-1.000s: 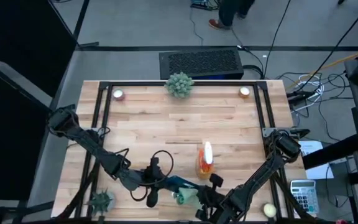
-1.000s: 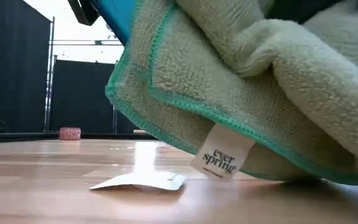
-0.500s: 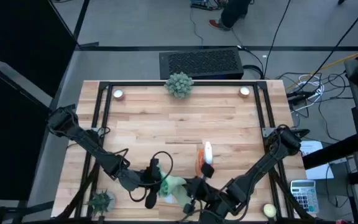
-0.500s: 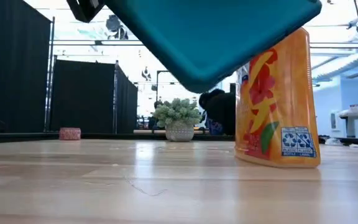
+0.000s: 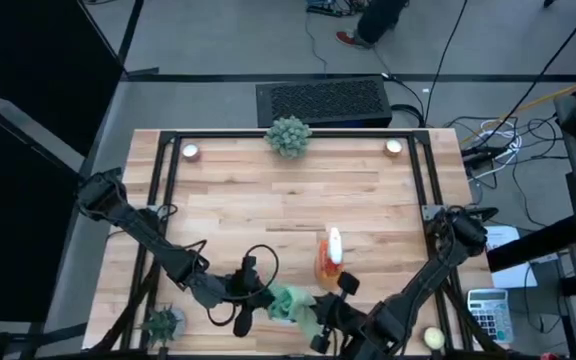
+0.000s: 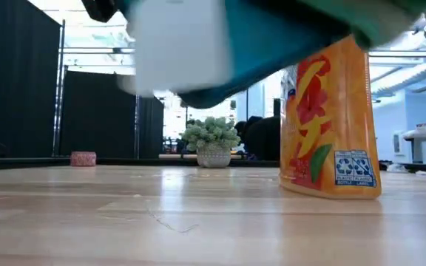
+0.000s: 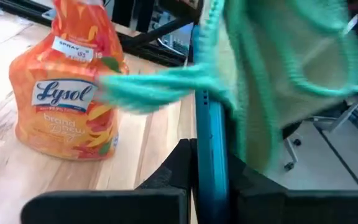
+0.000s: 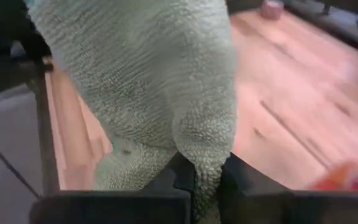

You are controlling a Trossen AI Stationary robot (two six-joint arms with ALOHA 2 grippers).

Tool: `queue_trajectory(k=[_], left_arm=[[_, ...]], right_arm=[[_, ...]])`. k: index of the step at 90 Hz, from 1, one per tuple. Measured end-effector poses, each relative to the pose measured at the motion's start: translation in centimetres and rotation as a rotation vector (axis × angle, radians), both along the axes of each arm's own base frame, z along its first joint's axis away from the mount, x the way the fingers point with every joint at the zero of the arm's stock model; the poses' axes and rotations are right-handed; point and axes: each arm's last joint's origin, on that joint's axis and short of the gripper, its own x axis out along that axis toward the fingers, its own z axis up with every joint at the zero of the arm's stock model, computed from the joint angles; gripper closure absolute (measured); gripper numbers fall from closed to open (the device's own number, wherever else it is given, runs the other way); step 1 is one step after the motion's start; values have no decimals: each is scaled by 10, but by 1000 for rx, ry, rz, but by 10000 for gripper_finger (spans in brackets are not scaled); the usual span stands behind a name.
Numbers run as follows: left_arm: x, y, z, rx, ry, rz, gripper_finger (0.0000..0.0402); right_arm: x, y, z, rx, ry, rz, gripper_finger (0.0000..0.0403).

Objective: Apply microfiber cloth
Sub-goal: Wipe the back of the cellphone with a microfiber cloth

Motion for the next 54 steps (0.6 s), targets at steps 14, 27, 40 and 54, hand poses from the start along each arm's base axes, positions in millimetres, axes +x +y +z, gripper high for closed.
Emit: queue_trajectory(k=[14,27,40,54], left_arm=[[-1,0,3,-6,-8,-6,392],[-3,0,5,-8,-11,-11,392],[-3,0,5,-13,-10,-11,392],[-2,-1,7,-25,-27,-11,392]], right_arm=[[-11,8,-18,26,29,-27,394],[-16,15,-46,45,73,-53,394],[-14,17,-62,57,90,-82,394],[-7,19,-67,68,77,-73,394]])
